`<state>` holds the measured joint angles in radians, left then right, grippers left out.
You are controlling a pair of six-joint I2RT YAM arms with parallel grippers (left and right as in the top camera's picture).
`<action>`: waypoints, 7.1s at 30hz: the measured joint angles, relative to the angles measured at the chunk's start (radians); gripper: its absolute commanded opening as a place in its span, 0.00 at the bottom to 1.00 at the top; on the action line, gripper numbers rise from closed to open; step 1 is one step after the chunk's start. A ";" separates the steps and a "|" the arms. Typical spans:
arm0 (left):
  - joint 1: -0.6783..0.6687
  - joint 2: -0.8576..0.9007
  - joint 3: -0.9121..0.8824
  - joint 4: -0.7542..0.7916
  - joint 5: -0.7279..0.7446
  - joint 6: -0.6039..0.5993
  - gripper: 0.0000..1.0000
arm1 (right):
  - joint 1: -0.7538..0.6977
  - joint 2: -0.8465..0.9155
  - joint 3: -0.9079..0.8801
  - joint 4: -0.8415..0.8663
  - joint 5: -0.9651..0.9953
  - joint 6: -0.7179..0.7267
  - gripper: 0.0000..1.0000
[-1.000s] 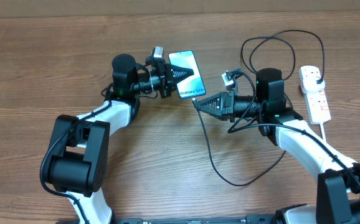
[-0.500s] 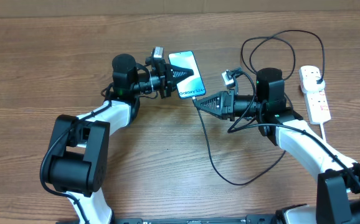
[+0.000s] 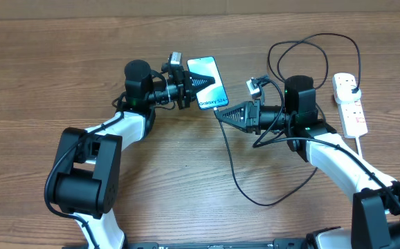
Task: Plug charger to phone and switch on socket
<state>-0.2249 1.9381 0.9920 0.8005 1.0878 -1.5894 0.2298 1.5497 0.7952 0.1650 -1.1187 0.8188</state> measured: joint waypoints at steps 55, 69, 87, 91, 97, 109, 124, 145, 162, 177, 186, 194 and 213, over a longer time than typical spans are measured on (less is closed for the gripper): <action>-0.004 0.000 0.004 0.069 -0.037 0.058 0.04 | 0.033 0.003 -0.004 0.045 0.174 0.151 0.04; -0.003 0.000 0.004 0.082 -0.084 0.052 0.04 | 0.018 0.009 -0.004 0.089 0.153 0.154 0.04; -0.003 0.000 0.004 0.082 -0.155 0.076 0.04 | 0.018 0.009 -0.004 0.108 0.129 0.154 0.04; -0.003 0.000 0.004 0.082 -0.157 0.082 0.04 | 0.018 0.009 -0.004 0.110 0.128 0.153 0.03; -0.003 0.000 0.004 0.082 -0.157 0.082 0.04 | 0.019 0.009 -0.004 0.110 0.129 0.154 0.04; -0.002 0.000 0.004 0.082 -0.149 0.082 0.05 | 0.018 0.009 -0.004 0.110 0.142 0.153 0.04; -0.002 0.000 0.004 0.081 -0.145 0.083 0.05 | 0.019 0.009 -0.004 0.111 0.140 0.152 0.04; 0.018 0.000 0.004 0.079 -0.112 0.097 0.04 | 0.019 0.009 -0.004 0.111 0.150 0.149 0.04; 0.010 0.000 0.004 0.079 -0.114 0.097 0.04 | 0.018 0.009 -0.004 0.111 0.136 0.149 0.04; 0.010 0.000 0.004 0.079 -0.114 0.097 0.04 | 0.018 0.009 -0.004 0.111 0.134 0.146 0.04; 0.008 0.000 0.004 0.079 -0.113 0.097 0.04 | 0.019 0.009 -0.004 0.109 0.130 0.141 0.04; 0.008 0.000 0.004 0.079 -0.113 0.097 0.05 | 0.018 0.009 -0.004 0.109 0.127 0.130 0.04; 0.009 0.000 0.004 0.079 -0.093 0.097 0.04 | 0.019 0.009 -0.004 0.104 0.120 0.127 0.04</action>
<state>-0.2161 1.9385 0.9958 0.8795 0.9947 -1.4929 0.2485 1.5589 0.7914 0.2691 -0.9985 0.9459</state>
